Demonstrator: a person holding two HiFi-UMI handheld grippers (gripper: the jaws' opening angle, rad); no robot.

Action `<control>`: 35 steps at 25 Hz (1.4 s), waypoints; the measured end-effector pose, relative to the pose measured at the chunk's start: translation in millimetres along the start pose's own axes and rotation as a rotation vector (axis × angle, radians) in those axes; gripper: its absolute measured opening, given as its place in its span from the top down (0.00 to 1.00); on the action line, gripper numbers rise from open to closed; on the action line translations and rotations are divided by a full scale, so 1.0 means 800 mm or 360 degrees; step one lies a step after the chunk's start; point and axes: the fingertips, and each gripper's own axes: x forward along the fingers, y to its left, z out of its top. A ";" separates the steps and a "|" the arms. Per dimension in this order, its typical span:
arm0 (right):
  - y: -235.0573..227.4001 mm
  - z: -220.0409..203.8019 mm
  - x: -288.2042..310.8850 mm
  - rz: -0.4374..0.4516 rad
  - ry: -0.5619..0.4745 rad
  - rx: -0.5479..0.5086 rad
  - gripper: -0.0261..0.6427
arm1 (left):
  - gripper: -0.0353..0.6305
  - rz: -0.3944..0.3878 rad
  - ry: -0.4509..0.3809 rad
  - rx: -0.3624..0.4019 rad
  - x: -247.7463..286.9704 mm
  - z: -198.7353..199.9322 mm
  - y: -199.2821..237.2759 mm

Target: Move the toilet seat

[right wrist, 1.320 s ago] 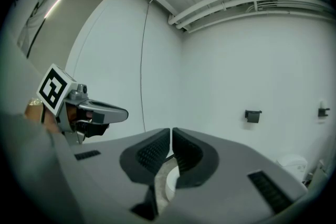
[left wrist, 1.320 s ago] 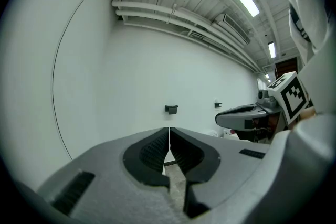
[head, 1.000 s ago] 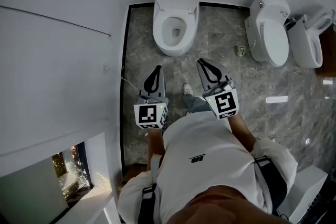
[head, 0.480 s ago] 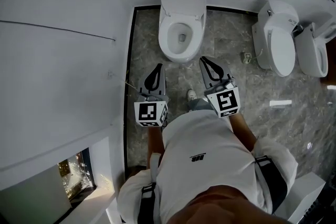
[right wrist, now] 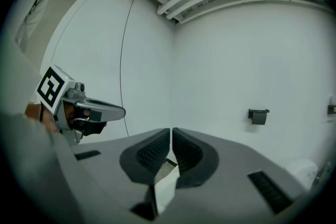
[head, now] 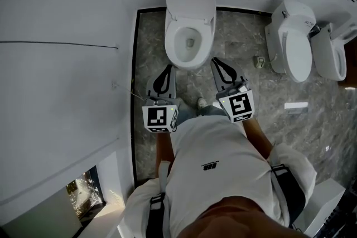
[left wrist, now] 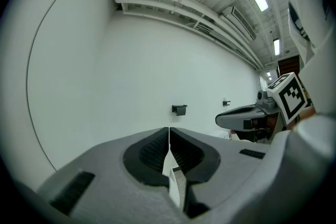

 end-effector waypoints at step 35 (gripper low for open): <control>-0.046 -0.061 0.219 -0.0628 0.0231 0.0186 0.91 | 0.90 -0.0621 0.0080 0.0032 0.220 -0.063 0.191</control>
